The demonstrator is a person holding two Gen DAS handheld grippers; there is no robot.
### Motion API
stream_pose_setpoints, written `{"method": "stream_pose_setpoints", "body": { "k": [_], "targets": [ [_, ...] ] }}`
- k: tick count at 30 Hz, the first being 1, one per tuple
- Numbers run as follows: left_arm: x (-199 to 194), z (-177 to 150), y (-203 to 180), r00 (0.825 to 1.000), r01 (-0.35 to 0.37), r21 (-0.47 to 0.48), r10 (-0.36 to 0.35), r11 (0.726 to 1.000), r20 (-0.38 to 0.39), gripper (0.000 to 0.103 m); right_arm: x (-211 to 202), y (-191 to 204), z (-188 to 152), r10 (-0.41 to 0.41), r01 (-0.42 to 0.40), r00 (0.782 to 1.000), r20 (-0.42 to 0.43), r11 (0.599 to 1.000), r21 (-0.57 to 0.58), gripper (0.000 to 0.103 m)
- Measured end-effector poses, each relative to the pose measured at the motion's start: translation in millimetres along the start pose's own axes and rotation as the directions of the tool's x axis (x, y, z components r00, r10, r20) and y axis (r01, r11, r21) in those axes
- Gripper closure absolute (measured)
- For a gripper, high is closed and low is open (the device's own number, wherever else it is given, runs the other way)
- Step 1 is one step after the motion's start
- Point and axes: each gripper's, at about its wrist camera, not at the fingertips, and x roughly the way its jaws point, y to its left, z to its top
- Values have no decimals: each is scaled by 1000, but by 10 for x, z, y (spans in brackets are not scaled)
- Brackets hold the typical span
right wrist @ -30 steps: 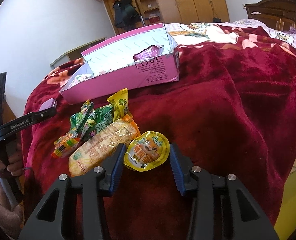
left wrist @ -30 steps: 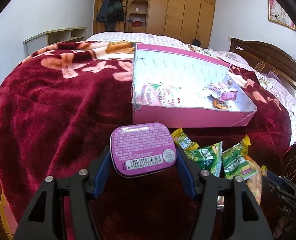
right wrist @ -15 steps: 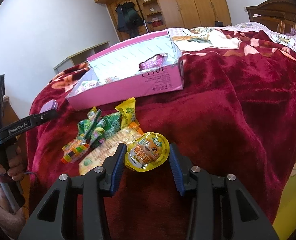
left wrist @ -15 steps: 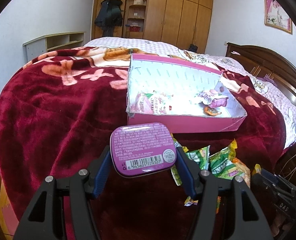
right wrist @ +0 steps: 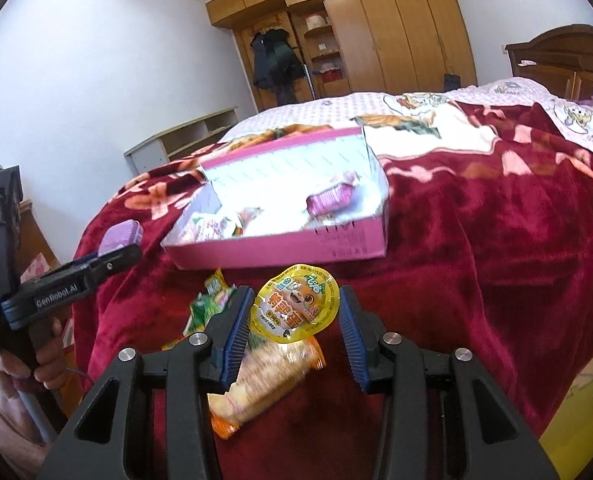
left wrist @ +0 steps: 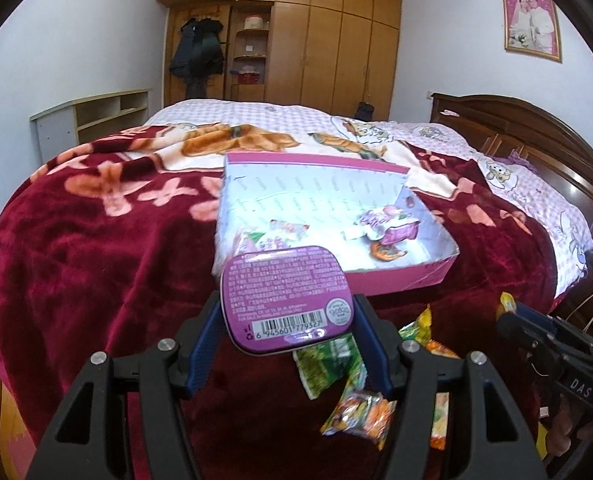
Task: Organize snacks
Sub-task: 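Grasp the yellow jelly cup with the right tool while the left tool lifts the tin, then carry the tin and jelly cup over the pink box and lower them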
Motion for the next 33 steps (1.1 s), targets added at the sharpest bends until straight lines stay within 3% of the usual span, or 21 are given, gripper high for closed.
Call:
{"method": "stream_pose_setpoints", "body": {
  "k": [9,33],
  "targets": [
    [174,220,-47,999,45,-6,-45,999,-10,38,106,90,255,21,-21,1000,5,1000,-20,59],
    [875,645,36,1000,11,18,-11,1000,-9,38,544,-77,677,-33,34,999,26,999,-17,59]
  ]
}}
